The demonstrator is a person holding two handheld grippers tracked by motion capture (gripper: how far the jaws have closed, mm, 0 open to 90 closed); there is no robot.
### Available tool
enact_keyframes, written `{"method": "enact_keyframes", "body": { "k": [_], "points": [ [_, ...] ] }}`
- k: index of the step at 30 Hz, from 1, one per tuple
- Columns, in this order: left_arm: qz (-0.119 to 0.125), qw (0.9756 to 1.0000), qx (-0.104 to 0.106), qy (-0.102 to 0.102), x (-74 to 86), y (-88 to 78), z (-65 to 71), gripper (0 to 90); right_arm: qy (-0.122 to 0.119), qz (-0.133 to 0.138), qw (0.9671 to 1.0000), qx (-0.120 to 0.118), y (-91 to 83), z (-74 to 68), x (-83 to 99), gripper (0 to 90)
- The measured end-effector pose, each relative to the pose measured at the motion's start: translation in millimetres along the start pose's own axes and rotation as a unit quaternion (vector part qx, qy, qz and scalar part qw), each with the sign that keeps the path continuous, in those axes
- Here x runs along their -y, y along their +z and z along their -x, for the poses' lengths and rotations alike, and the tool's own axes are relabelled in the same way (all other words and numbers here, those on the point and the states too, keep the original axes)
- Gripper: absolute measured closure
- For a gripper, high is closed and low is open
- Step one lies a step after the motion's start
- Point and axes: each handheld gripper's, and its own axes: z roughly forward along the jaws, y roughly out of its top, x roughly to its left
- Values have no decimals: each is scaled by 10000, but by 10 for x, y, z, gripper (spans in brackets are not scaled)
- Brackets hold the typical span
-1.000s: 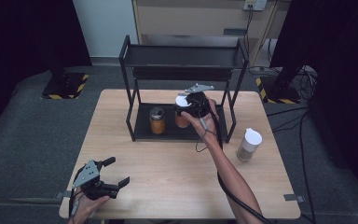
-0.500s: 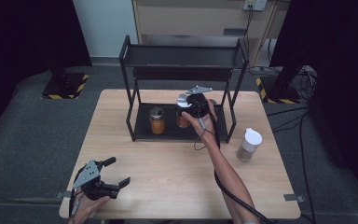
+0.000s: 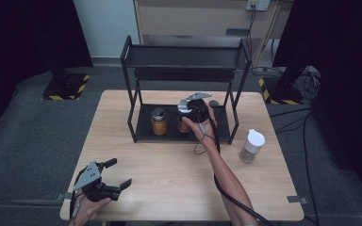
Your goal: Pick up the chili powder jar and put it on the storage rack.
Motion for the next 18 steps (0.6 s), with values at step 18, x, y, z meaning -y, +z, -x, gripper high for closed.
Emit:
{"method": "enact_keyframes", "body": {
  "k": [18],
  "points": [
    [-9,10000,1,6,-3,1,2,14,-20,12,10000,-5,54,-33,106,306]
  ]
}}
